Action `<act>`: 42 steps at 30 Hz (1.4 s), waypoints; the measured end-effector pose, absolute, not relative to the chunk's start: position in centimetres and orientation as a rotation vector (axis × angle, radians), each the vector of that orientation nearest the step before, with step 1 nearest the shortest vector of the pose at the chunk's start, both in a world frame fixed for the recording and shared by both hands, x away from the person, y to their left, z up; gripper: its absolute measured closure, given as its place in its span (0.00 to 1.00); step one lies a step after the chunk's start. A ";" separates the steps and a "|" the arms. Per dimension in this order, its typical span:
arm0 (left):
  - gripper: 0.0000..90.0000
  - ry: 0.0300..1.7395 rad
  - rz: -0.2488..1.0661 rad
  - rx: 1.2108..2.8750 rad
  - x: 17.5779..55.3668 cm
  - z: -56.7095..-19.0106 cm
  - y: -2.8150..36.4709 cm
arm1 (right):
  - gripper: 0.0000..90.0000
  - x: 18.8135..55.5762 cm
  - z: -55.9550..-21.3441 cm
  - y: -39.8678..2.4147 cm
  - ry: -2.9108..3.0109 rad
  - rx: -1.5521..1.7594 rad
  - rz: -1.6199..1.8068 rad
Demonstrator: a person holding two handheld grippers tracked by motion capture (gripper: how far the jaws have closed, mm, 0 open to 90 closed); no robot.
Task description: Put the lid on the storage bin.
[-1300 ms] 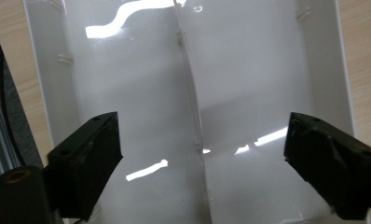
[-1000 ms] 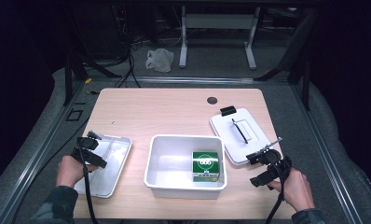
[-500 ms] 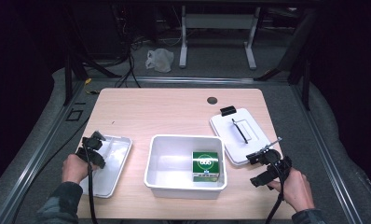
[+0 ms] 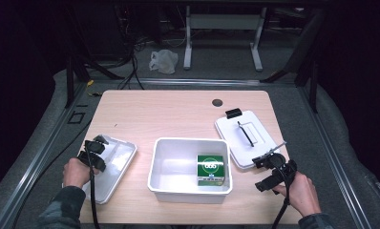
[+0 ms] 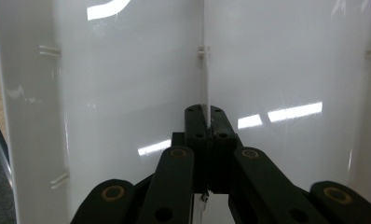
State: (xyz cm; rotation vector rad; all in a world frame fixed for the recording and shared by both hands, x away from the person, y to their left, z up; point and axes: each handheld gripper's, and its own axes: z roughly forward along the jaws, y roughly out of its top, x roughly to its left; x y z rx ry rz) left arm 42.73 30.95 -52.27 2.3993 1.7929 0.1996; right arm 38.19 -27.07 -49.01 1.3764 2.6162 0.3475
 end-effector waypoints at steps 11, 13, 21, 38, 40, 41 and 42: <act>0.99 1.637 0.240 2.355 42.0 -48.6 31.0 | 0.00 38.4 -49.1 -26.8 2.639 1.341 0.348; 0.99 1.561 0.246 2.372 41.9 -47.3 30.8 | 0.00 38.3 -49.2 -26.8 2.641 1.338 0.349; 0.99 1.325 0.243 2.491 42.0 -43.6 30.0 | 0.01 38.3 -49.2 -26.9 2.644 1.339 0.349; 0.99 0.936 0.260 2.689 42.4 -34.9 26.4 | 0.02 38.3 -49.4 -26.9 2.664 1.326 0.334; 0.99 0.870 0.271 2.721 42.3 -34.4 25.0 | 0.02 38.3 -49.5 -26.9 2.666 1.330 0.329; 0.99 0.838 0.275 2.733 42.2 -34.2 24.3 | 0.02 38.3 -49.5 -27.0 2.666 1.328 0.326; 0.99 0.792 0.279 2.753 42.2 -34.0 23.5 | 0.02 38.3 -49.5 -27.0 2.663 1.332 0.331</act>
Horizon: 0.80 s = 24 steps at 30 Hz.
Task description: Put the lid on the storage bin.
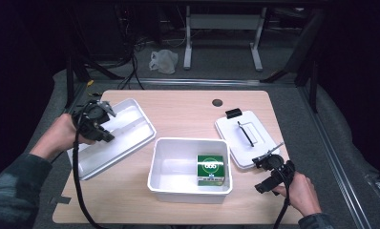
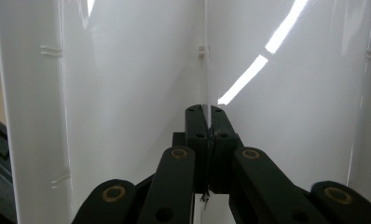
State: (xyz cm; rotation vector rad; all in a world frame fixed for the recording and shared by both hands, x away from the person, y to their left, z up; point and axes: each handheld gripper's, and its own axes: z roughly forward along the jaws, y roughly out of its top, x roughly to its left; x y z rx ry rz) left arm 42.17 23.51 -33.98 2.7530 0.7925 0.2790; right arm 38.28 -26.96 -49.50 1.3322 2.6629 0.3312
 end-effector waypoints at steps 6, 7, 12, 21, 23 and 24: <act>0.99 0.492 0.256 2.839 41.8 -34.0 18.6 | 0.02 38.3 -49.5 -27.0 2.665 1.332 0.328; 0.99 0.492 0.256 2.839 41.8 -34.0 18.6 | 0.02 38.3 -49.5 -27.0 2.665 1.332 0.328; 0.99 0.354 0.243 2.851 41.7 -34.6 14.3 | 0.02 38.3 -49.6 -27.1 2.676 1.340 0.327; 0.99 0.203 0.234 2.897 41.4 -36.0 9.3 | 0.02 38.3 -49.7 -27.0 2.685 1.332 0.321; 0.99 0.160 0.223 2.900 41.3 -36.5 7.7 | 0.02 38.4 -49.7 -27.0 2.692 1.331 0.317; 0.99 0.135 0.211 2.910 41.2 -36.7 7.1 | 0.02 38.3 -49.7 -27.0 2.692 1.331 0.318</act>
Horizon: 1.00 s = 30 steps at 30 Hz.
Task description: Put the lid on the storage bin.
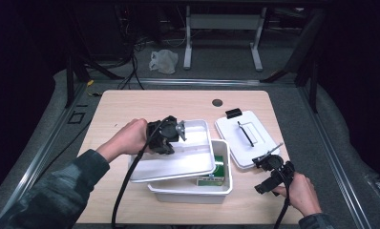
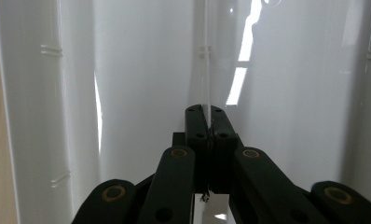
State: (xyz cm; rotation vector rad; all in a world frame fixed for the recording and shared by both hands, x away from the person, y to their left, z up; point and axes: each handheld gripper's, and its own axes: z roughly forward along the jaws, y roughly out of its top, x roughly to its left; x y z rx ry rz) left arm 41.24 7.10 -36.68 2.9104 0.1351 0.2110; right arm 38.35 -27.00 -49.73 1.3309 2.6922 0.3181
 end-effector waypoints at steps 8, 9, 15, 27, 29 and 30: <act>0.99 0.036 0.180 2.922 40.8 -38.1 4.1 | 0.02 38.3 -49.8 -26.9 2.693 1.324 0.321; 0.99 0.023 0.174 2.921 40.8 -38.2 3.9 | 0.02 38.3 -49.8 -26.9 2.695 1.319 0.317; 0.99 0.011 0.163 2.912 40.8 -38.9 3.1 | 0.02 38.3 -49.9 -26.8 2.709 1.313 0.318; 0.99 -0.019 0.144 2.933 41.0 -40.5 2.2 | 0.02 38.3 -49.9 -26.8 2.708 1.313 0.312; 0.99 -0.020 0.147 2.939 41.0 -40.7 2.1 | 0.02 38.2 -49.9 -26.8 2.711 1.313 0.316; 0.99 -0.017 0.148 2.936 41.0 -40.9 2.1 | 0.02 38.2 -49.9 -26.8 2.710 1.314 0.318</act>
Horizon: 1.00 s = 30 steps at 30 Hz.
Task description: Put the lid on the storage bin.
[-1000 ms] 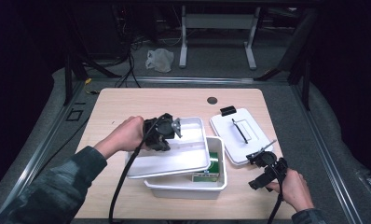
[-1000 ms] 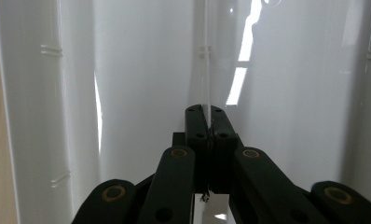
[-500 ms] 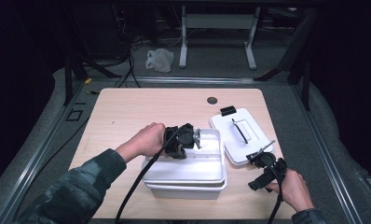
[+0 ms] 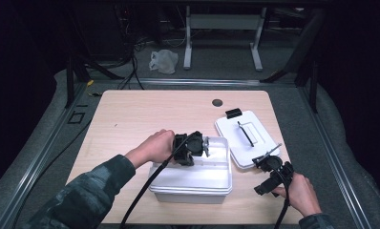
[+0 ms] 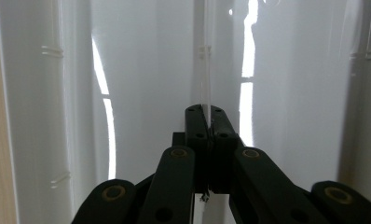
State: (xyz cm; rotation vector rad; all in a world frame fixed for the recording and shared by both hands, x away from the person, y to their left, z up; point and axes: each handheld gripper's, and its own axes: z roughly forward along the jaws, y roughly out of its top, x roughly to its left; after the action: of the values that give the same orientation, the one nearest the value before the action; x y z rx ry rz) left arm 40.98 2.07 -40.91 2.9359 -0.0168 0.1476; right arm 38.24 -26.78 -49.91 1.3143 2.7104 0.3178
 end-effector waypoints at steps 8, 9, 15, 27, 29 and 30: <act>0.99 0.002 0.147 2.928 41.0 -41.6 2.2 | 0.02 38.2 -50.0 -26.7 2.712 1.314 0.305; 0.99 0.002 0.147 2.928 41.0 -41.6 2.2 | 0.02 38.2 -50.0 -26.7 2.712 1.314 0.305; 0.99 0.004 0.147 2.938 41.0 -41.8 2.1 | 0.02 38.3 -50.0 -26.8 2.713 1.317 0.312; 0.56 0.108 0.180 2.922 41.2 -40.8 2.2 | 0.02 38.3 -49.9 -26.9 2.710 1.320 0.312; 0.27 0.164 0.207 2.889 41.1 -40.0 2.9 | 0.02 38.3 -49.9 -27.0 2.712 1.329 0.317; 0.20 0.193 0.207 2.876 40.9 -39.5 3.4 | 0.02 38.3 -49.9 -27.1 2.697 1.337 0.316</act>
State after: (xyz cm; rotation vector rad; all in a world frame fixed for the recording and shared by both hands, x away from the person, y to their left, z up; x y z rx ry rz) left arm 40.95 3.40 -39.47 2.8761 0.1930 0.2067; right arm 38.31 -27.08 -49.90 1.3374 2.6971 0.3158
